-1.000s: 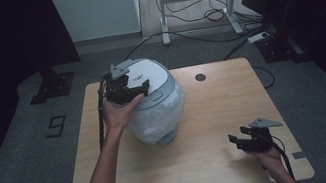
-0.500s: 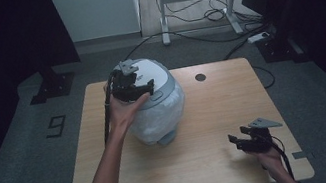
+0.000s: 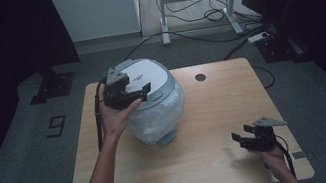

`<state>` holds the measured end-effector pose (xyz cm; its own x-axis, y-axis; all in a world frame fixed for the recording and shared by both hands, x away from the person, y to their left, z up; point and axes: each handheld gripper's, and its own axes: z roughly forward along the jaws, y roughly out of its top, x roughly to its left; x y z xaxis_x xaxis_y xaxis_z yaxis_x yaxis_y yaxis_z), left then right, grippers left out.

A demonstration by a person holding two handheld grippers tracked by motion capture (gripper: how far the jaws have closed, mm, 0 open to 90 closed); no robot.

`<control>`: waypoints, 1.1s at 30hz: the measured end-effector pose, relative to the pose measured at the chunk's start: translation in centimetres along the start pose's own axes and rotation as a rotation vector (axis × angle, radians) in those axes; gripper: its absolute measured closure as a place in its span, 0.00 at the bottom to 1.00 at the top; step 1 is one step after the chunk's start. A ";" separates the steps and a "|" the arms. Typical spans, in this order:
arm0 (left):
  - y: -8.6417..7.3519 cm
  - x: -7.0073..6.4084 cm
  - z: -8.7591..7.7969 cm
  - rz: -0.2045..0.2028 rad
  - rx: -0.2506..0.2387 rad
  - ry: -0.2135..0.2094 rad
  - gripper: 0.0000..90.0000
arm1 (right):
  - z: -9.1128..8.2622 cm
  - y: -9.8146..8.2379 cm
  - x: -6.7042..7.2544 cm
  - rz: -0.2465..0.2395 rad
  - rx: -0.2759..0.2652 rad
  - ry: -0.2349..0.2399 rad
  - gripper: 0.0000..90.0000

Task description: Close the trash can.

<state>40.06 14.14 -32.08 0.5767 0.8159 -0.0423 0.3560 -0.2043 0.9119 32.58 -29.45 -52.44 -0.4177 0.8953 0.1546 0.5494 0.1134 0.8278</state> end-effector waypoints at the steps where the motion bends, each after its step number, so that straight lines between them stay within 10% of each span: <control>1: -0.3 0.0 -0.5 -0.005 -0.011 -0.014 0.21 | 0.0 0.0 0.0 -0.001 0.000 0.000 0.36; 17: -6.1 -0.5 -5.8 -0.007 -0.082 -0.041 0.21 | -0.1 -0.1 -0.5 0.007 0.003 -0.010 0.36; 33: -16.9 1.1 -4.7 -0.065 0.058 -0.018 0.16 | 0.2 -0.5 -0.9 0.006 0.017 -0.023 0.36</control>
<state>31.20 21.04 -45.62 0.5640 0.8186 -0.1086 0.4348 -0.1825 0.8818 32.81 -30.23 -53.07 -0.3978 0.9056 0.1471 0.5642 0.1150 0.8176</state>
